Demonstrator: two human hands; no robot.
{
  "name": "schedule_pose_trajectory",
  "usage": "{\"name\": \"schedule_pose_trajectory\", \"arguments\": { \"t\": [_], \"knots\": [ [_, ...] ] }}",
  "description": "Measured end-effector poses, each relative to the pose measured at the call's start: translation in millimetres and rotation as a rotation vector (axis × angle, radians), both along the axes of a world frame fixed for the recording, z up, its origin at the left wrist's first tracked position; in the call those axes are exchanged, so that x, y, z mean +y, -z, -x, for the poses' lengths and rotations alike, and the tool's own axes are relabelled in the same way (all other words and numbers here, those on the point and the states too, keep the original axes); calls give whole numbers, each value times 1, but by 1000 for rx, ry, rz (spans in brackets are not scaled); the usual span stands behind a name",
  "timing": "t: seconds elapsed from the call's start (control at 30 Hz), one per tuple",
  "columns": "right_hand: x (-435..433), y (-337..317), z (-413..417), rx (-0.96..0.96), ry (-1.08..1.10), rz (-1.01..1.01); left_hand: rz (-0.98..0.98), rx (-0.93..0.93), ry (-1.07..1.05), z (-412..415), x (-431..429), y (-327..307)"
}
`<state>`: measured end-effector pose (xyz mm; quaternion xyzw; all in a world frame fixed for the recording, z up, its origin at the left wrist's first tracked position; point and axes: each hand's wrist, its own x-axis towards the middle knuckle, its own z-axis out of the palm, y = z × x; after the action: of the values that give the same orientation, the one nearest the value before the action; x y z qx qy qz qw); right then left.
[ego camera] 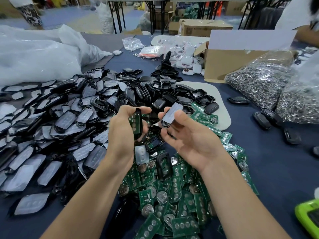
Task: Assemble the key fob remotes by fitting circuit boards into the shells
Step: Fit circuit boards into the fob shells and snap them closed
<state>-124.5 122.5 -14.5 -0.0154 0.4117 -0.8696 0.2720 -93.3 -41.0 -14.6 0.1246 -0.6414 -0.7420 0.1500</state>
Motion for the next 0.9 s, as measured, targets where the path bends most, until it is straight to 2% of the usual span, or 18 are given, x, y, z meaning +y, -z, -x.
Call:
{"name": "schedule_pose_trajectory", "arguments": {
  "t": [0.1, 0.33, 0.5, 0.67, 0.9],
  "knots": [
    [-2, 0, -1, 18, 5, -89, 119, -49, -30, 0, 1, -2],
    [-10, 3, -3, 145, 98, -315, 220, -99, 84, 3, 0, -3],
    [-12, 7, -5, 266, 155, -442, 420, -62, 51, 4, -4, 4],
    [-16, 10, -7, 378, 190, -549, 527, -66, 53, 2, -3, 6],
    [-14, 12, -5, 396, 230, -586, 283, -48, 139, 1, 0, 3]
  ]
}}
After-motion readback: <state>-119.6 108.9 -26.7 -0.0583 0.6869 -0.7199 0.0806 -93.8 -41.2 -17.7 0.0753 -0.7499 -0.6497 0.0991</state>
